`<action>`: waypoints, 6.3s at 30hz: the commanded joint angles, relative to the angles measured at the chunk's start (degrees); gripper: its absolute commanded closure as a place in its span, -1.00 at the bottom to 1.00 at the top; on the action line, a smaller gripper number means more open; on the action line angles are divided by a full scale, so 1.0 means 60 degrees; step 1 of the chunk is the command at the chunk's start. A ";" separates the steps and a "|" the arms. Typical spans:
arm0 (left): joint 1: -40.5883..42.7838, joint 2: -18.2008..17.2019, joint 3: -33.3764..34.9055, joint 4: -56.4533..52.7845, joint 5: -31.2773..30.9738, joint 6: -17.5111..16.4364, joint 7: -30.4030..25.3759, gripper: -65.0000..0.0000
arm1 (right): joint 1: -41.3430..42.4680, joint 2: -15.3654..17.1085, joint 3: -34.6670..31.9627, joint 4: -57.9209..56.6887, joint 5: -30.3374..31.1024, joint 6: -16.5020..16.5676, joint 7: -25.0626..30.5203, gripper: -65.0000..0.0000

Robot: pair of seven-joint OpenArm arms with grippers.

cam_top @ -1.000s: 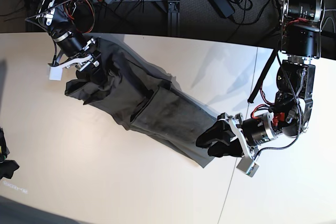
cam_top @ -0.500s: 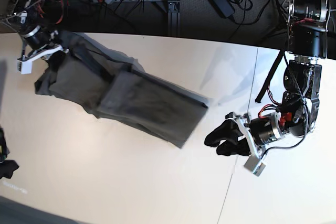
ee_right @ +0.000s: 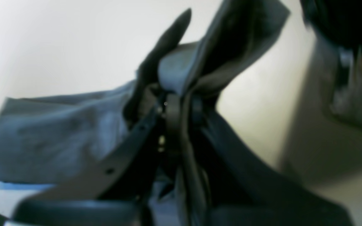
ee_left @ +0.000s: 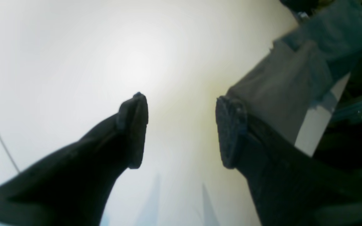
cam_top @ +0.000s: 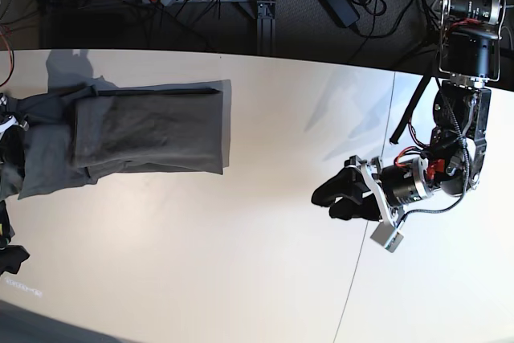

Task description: Fold the T-shirt properly

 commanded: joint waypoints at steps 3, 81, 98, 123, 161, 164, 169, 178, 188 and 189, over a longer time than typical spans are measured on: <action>0.0193 -0.0087 -0.0058 0.0149 -0.0193 -0.0079 -0.0178 -0.16 | 0.0069 0.0248 -0.0630 0.1002 0.0175 0.0503 -0.0025 1.00; 0.3650 0.1668 -0.0073 0.1810 0.0994 -0.0079 -0.0783 1.00 | 0.4615 -0.3260 -0.6018 -0.1494 -0.4681 0.0492 0.2237 1.00; 0.3348 0.2743 0.2827 0.2492 0.4295 -0.0079 -0.1708 1.00 | 0.6553 -0.3118 -0.8011 -0.5056 -0.4554 0.0503 0.1100 1.00; -0.1730 0.1632 0.3359 -0.2342 0.5184 -0.0079 -0.3796 1.00 | 0.2364 -0.0663 -0.8404 -0.1821 -0.1545 0.0503 -0.0466 1.00; 0.6346 -0.2845 -0.7559 0.4692 -0.1315 -0.0079 0.1115 1.00 | -0.3840 -0.0277 0.1311 0.1752 0.0273 0.0535 -0.2142 1.00; 0.7512 -0.2838 -0.8273 0.4692 -0.1311 -0.0079 0.1188 1.00 | -0.4710 -0.0280 0.2062 0.1745 0.0404 0.0532 -0.2539 1.00; 0.9388 -0.2754 -0.8368 0.4685 -0.1064 -0.0079 0.1253 1.00 | -0.6269 -0.0368 0.2342 0.1698 0.0350 0.0532 -0.3217 1.00; 1.1340 -0.3009 -0.7373 0.3158 -0.0845 -0.0079 0.1137 1.00 | -0.8564 -0.1789 0.2342 0.1162 0.0066 0.0492 -0.3213 1.00; 0.9446 -0.1756 -0.3173 -0.1891 0.3508 -0.0079 -0.2623 1.00 | -0.7563 -0.2641 0.2306 -0.1759 -0.0004 0.0426 -0.2601 1.00; 0.9136 -0.1475 -0.2849 -0.2324 0.3945 -0.0079 -0.2721 1.00 | -0.7249 -0.2605 0.2284 -0.2189 -0.0011 0.0426 -0.2714 1.00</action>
